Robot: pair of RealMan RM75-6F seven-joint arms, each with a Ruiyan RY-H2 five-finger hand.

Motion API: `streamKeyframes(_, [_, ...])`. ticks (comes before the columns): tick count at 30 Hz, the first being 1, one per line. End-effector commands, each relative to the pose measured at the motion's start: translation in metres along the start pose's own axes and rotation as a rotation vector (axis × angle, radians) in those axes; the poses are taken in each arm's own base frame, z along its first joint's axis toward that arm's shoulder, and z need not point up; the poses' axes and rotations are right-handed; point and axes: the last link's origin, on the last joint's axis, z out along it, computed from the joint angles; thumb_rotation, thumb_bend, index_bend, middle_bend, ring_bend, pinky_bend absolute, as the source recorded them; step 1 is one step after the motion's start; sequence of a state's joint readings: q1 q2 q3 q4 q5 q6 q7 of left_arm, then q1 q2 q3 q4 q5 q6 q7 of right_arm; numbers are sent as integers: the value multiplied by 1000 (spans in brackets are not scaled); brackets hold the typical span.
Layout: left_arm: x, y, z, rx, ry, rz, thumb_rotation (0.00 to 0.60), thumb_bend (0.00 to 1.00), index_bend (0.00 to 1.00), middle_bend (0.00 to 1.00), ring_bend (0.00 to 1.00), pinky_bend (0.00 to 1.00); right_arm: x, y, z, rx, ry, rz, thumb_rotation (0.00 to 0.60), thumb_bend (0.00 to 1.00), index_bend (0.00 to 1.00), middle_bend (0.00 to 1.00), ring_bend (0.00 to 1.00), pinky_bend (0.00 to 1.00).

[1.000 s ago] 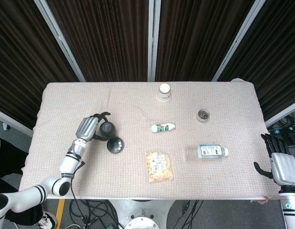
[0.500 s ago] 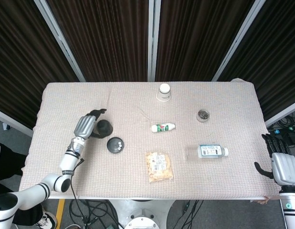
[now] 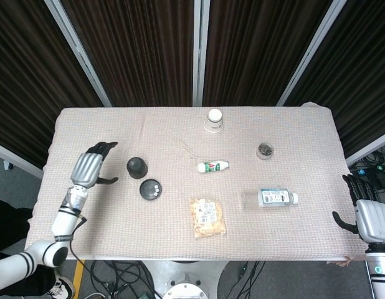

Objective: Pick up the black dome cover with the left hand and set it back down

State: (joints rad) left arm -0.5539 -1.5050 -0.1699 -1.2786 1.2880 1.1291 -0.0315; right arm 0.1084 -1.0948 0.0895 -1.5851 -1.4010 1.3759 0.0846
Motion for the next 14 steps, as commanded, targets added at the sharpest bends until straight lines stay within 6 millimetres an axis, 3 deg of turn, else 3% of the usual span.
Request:
streamKeyframes(1, [17, -22, -56, 48, -19, 179, 600, 0, 147, 184, 110, 284, 2, -1, -1, 10, 7, 4, 600, 198, 34, 61, 0, 6])
streamKeyframes(4, [21, -27, -90, 72, -9, 289, 600, 0, 150, 184, 102, 252, 2, -2, -1, 18, 11, 9, 600, 197, 34, 61, 0, 6])
streamKeyframes(8, [20, -27, -131, 121, 14, 294, 600, 0, 149, 183, 97, 240, 0, 0, -2, 16, 5, 8, 600, 198, 34, 61, 0, 5])
streamKeyframes(14, [26, -24, -167, 228, 41, 246, 600, 0, 149, 173, 81, 240, -2, -1, -1, 24, 5, -1, 600, 199, 34, 61, 0, 5])
